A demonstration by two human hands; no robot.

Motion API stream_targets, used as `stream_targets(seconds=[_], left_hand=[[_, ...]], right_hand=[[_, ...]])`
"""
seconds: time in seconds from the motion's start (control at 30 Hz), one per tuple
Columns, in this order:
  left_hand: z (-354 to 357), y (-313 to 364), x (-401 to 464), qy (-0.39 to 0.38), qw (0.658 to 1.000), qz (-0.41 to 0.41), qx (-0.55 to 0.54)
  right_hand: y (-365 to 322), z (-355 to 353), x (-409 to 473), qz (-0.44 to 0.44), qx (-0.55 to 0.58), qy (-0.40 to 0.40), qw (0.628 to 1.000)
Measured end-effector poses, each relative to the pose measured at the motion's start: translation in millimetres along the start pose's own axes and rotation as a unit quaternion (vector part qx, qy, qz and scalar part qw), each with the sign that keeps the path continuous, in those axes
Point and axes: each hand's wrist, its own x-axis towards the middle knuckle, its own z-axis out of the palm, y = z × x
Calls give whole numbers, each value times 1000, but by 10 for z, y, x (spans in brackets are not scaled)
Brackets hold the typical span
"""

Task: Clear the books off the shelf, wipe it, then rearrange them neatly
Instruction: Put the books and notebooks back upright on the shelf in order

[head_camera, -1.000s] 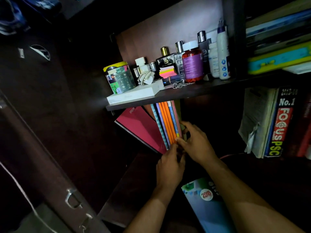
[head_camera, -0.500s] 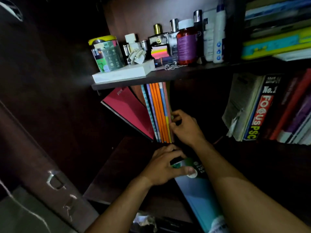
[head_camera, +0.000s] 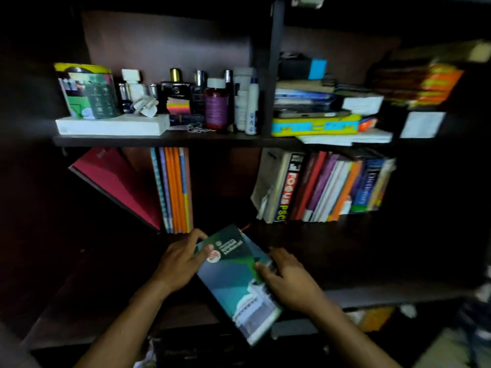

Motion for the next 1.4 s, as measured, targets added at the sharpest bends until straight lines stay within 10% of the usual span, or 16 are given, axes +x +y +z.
stream_targets(seconds=[0.27, 0.37, 0.47, 0.57, 0.73, 0.9, 1.03, 1.4], left_hand=[[4, 521, -55, 127, 937, -113, -306], [100, 945, 145, 211, 932, -107, -275], [195, 1548, 288, 284, 938, -6, -199], [392, 1940, 313, 248, 945, 102, -190], [644, 1861, 433, -27, 919, 161, -359], [876, 1422, 900, 197, 963, 135, -128], [1156, 1256, 1327, 221, 960, 141, 95], [1426, 870, 1701, 147, 984, 45, -94]], right_hand=[[-164, -137, -164, 33, 32, 39, 998], [-264, -275, -214, -8, -86, 160, 983], [-302, -345, -308, -72, 6, 102, 992], [-60, -383, -354, -75, 70, 133, 986], [325, -592, -287, 6, 139, 262, 955], [616, -596, -162, 72, 191, 327, 923], [753, -554, -82, 78, 222, 349, 907], [775, -521, 12, 70, 248, 305, 917]])
